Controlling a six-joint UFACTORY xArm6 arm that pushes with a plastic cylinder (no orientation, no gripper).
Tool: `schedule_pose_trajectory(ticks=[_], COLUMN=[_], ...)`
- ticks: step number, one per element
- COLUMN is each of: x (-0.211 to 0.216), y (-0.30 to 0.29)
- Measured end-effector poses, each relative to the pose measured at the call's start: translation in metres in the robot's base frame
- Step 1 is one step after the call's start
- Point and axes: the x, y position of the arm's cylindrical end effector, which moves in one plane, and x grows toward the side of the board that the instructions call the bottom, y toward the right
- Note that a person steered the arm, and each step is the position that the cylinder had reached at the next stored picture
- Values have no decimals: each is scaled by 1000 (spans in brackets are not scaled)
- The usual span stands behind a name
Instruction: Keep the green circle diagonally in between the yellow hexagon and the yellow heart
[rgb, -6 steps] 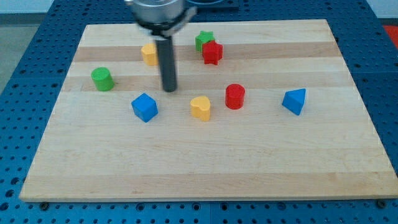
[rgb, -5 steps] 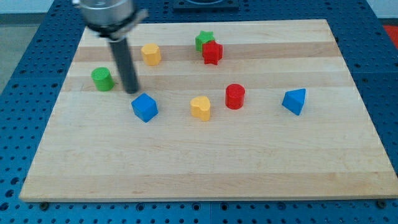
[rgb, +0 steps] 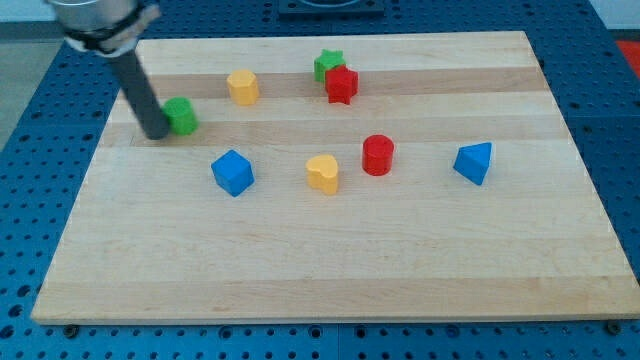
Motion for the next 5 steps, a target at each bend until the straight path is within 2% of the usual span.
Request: schedule_pose_trajectory(ticks=[1, 2, 3, 5], x=[0, -10, -37, -36], y=[-4, -72, -73, 43])
